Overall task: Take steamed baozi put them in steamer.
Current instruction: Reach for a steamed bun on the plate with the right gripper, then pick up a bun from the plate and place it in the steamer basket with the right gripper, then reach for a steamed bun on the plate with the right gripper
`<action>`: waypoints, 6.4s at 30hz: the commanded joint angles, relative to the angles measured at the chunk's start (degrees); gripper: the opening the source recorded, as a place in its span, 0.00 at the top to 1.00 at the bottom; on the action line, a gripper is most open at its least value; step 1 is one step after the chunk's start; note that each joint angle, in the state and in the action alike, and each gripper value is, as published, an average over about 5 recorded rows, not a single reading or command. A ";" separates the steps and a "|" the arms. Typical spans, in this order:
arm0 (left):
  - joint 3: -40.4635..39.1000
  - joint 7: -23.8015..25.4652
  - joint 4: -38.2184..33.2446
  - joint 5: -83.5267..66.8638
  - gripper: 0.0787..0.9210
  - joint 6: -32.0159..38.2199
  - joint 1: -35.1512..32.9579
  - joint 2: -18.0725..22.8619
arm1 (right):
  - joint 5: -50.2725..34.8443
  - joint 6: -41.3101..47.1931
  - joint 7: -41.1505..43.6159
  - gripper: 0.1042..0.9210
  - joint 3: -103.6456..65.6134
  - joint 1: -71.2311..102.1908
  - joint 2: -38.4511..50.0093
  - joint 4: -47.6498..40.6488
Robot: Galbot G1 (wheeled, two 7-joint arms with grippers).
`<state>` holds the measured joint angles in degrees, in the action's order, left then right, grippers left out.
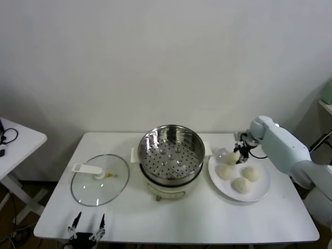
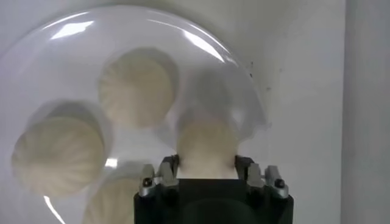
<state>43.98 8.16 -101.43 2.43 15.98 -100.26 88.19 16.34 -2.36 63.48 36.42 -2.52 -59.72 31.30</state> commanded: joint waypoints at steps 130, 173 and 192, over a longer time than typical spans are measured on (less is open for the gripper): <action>0.95 -1.32 0.06 1.75 0.12 0.94 0.27 1.12 | -53.98 0.80 -8.10 0.12 76.31 -52.19 8.56 41.18; 1.53 -0.98 0.23 0.75 0.12 1.09 0.51 1.18 | -41.70 15.75 -17.59 0.12 55.56 -20.95 9.51 32.17; 1.93 -1.06 0.87 0.66 0.12 1.34 0.78 1.00 | -39.39 15.40 -16.49 0.27 51.49 -17.83 7.98 28.42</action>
<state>45.92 7.11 -100.59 3.11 17.31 -99.47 89.20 -23.92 12.90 46.84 89.14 -21.41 -51.64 60.68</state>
